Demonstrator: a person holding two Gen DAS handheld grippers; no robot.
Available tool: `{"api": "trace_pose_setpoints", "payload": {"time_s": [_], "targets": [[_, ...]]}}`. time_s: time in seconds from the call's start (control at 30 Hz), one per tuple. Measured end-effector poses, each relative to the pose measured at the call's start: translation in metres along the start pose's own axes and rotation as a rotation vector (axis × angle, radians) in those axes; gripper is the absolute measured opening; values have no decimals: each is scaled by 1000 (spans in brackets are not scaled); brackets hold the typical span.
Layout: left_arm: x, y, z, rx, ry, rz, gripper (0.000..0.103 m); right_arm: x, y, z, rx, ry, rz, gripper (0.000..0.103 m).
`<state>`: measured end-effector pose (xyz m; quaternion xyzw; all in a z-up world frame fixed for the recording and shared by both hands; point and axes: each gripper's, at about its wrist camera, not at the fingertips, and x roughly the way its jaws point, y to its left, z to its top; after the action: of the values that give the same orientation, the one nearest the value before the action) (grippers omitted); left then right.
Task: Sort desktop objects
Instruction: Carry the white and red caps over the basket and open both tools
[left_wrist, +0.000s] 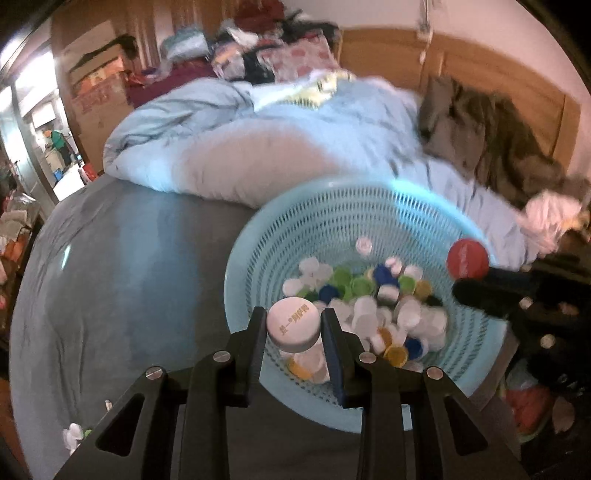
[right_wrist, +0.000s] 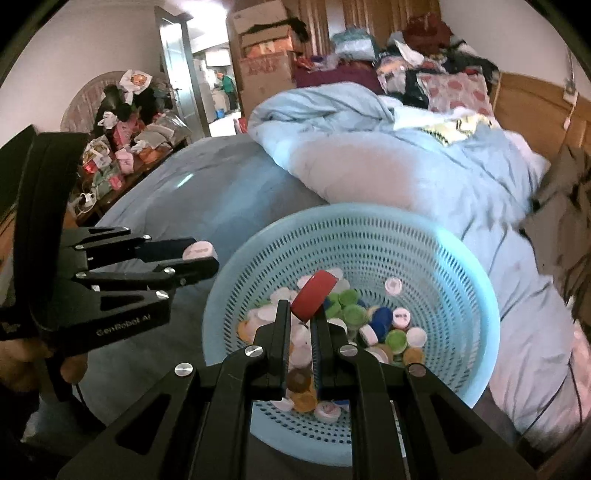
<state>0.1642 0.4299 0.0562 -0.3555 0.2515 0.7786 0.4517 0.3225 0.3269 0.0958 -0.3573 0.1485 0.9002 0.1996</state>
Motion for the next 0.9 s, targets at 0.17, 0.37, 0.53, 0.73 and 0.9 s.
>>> {"api": "trace_pose_setpoints", "payload": {"time_s": [0.17,0.37,0.53,0.73,0.9], "targets": [[17,-11,-2,45,50,48,32,5,-7,-6,14,13,9,9],[24,-14,-3,59,54,70,32,12,-10,-8,15,25,18,9],[27,-13,-3,57,62,63,32,13,-12,-8,13,28,20,9],[30,-13,-5,59,57,66,32,16,-13,-8,12,32,20,9],[24,-13,-3,53,-5,155,90,16,-16,-8,22,18,-13,41]]}}
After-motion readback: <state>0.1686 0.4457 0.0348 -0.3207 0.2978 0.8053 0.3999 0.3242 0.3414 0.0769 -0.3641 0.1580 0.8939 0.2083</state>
